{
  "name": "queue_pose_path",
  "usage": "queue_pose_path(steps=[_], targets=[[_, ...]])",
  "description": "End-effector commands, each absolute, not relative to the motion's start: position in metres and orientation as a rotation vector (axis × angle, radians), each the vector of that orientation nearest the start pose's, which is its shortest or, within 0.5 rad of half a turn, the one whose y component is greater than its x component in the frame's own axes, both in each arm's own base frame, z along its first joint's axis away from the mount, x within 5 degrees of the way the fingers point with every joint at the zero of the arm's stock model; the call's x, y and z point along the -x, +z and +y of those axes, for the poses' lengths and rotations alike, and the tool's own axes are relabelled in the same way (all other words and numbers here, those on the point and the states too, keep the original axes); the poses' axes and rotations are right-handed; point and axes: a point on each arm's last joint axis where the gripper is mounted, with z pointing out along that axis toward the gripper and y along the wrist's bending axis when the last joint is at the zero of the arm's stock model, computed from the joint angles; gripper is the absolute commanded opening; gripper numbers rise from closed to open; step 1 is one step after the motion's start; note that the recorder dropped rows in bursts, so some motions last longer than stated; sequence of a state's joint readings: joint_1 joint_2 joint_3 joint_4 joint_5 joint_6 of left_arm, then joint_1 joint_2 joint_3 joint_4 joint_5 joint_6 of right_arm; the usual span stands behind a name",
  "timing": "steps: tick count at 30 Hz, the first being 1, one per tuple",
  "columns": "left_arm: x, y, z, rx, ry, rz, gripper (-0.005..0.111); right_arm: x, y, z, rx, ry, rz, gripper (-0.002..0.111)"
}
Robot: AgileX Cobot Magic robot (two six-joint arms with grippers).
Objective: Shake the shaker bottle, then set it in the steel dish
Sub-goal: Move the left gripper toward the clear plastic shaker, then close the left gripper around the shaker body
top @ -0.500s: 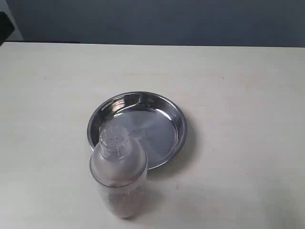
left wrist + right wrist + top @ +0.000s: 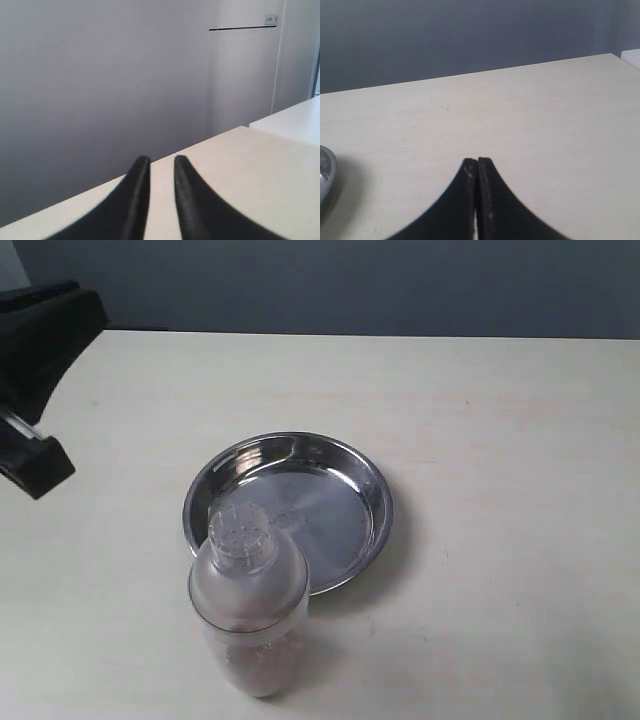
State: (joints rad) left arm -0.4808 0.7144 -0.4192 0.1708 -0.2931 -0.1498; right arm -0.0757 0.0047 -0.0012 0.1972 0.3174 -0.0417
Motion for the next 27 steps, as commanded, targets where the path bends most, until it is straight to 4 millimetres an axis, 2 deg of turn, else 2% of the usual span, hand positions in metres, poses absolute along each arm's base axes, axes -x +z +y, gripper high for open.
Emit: queue_pose_path(steps=[1,3,4,7,13,22,27], targets=[[-0.129,0.318,-0.082,-0.495,-0.446,1.381,0.066,-0.054,0.186,0.001,-0.156,0.1,1.779,-0.001],[-0.129,0.319,-0.083,-0.503,-0.449,1.374,0.1,-0.054,0.186,0.001,-0.156,0.1,1.779,-0.001],[-0.129,0.317,-0.084,-0.499,-0.477,1.378,0.105,-0.054,0.186,0.001,-0.156,0.1,1.779,-0.001],[-0.129,0.302,-0.094,-0.521,-0.603,1.377,0.105,-0.054,0.186,0.001,-0.156,0.1,1.779,-0.001],[-0.132,0.273,-0.105,-0.582,-0.687,1.379,0.105,-0.054,0.186,0.001,-0.156,0.1,1.779,-0.001],[-0.122,0.237,-0.104,-0.593,-0.772,1.427,0.105,-0.054,0.186,0.001,-0.156,0.1,1.779,-0.001],[-0.115,0.223,-0.104,-0.612,-0.804,1.415,0.105,-0.054,0.186,0.001,-0.156,0.1,1.779,-0.001]])
